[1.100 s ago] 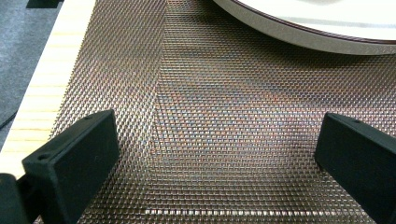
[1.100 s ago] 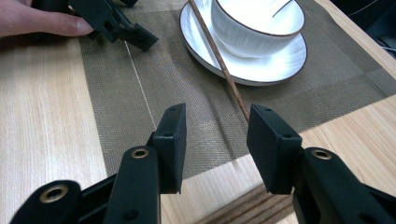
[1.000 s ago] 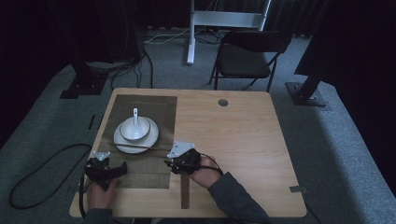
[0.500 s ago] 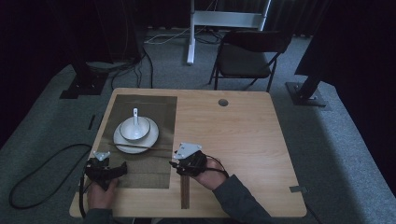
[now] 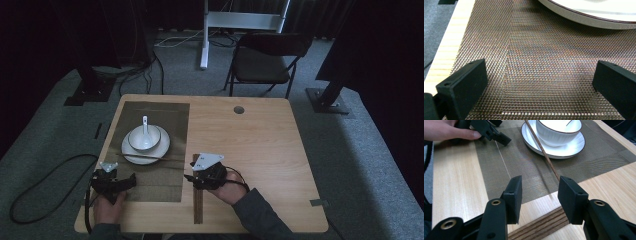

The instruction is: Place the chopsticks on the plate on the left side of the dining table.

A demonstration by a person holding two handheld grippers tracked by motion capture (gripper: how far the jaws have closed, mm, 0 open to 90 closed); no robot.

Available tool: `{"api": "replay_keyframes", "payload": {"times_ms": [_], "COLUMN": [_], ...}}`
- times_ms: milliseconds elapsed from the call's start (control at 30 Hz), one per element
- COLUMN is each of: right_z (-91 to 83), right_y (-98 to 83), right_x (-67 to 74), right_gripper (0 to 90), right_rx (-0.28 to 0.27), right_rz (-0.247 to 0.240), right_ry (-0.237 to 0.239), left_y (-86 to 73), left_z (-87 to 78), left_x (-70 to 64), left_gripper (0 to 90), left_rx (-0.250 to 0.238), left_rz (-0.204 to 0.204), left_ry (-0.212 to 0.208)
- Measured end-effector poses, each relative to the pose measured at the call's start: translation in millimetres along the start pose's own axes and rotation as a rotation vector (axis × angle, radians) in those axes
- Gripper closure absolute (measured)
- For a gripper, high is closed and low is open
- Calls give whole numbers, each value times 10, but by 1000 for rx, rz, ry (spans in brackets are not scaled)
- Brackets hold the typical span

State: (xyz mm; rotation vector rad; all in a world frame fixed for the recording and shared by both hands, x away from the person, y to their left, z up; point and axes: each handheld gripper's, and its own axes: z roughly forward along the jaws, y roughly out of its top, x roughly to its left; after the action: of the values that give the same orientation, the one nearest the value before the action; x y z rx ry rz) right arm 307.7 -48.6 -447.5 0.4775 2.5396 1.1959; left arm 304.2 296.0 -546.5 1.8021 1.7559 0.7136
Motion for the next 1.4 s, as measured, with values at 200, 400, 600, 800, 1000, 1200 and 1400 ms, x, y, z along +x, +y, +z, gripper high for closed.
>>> {"api": "replay_keyframes", "payload": {"times_ms": [200, 400, 600, 800, 1000, 1200, 1400], "right_z": [-13, -35, -44, -39, -12, 1, 46], "right_y": [-50, -137, -227, -281, -322, -374, -461], "right_x": [-18, -51, -72, -63, -65, -78, -83], "right_gripper": [536, 527, 525, 526, 526, 528, 534], "right_rx": [0, -4, -1, 26, 44, 59, 85], "right_rz": [9, 42, 62, 49, 49, 57, 68], "right_ry": [0, -2, 2, -10, -21, -31, -29], "left_y": [0, 0, 0, 0, 0, 0, 0], "left_z": [0, 0, 0, 0, 0, 0, 0], "left_x": [0, 0, 0, 0, 0, 0, 0], "left_gripper": [2, 2, 2, 2, 2, 2, 2], "left_rx": [0, 0, 0, 0, 0, 0, 0], "left_rz": [0, 0, 0, 0, 0, 0, 0], "left_ry": [0, 0, 0, 0, 0, 0, 0]}}
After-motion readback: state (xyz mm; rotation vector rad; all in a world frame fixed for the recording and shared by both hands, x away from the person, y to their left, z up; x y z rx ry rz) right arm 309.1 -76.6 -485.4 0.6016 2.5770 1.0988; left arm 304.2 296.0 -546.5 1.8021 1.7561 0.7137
